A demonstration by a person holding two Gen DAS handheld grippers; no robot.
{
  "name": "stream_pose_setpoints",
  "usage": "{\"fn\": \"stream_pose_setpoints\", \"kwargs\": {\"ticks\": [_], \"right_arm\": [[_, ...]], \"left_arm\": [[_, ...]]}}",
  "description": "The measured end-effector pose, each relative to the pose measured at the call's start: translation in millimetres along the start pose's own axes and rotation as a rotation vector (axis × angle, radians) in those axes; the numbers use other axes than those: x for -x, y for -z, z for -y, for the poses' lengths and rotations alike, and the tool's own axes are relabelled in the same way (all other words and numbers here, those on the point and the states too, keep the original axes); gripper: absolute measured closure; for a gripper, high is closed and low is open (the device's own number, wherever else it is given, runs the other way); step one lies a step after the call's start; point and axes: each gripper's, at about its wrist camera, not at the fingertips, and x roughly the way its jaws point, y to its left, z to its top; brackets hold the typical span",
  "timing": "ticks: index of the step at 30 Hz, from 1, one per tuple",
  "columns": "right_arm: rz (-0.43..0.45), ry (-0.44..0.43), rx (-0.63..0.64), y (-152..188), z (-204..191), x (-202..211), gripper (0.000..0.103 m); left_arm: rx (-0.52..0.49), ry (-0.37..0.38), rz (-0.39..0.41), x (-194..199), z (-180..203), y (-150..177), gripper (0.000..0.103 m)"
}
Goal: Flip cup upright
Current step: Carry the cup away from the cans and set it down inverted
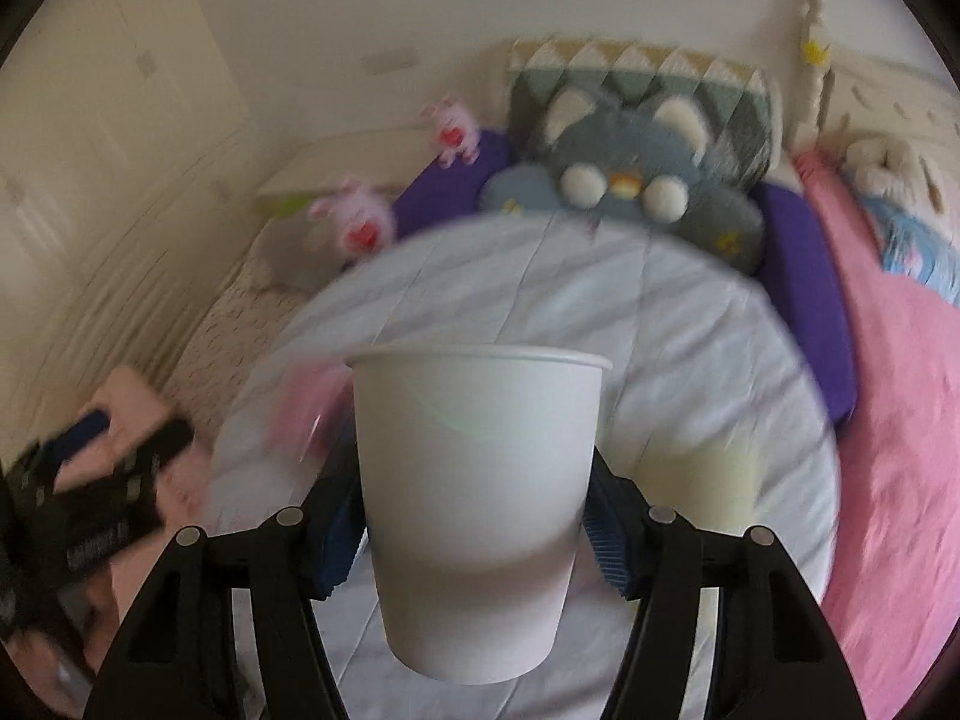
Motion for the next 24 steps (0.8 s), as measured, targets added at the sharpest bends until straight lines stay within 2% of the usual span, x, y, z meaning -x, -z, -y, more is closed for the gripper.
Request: {"fn": "stream_pose_setpoints", "kwargs": {"ticks": [3,6,12,14,16,20,24], "right_arm": [[-0.060,-0.058,-0.030,52.9,-19.8,-13.1,0.038],[-0.096,-0.076,-0.063,84.3,-28.8,-31.8,0.038],[-0.128,-0.006,-0.074,106.4,-34.7,-63.0,0.038],[-0.115,0.021,-0.071,109.3,-36.7,-64.4,0.037],[-0.115,0.056,-0.052,112.6,-41.1,-65.1,0.013],[-0.053,0.058,-0.026,115.1,-45.9,-48.8,0.013],[0.065,0.062,-0.013,118.6,-49.0,-3.7,0.013]], "left_arm": [[-0.002,-0.023,-0.035,2.2,-11.1,27.6,0.000],[-0.003,-0.032,-0.071,3.5,-19.7,55.1,0.000],[-0.009,-0.025,-0.085,16.4,-26.0,89.6,0.000],[-0.012,-0.022,-0.081,19.0,-25.1,92.0,0.000],[-0.010,-0.017,-0.075,23.8,-24.2,94.3,0.000],[-0.009,-0.005,-0.057,35.3,-25.5,98.2,0.000],[-0.010,0.006,-0.038,49.7,-25.4,98.1,0.000]]}}
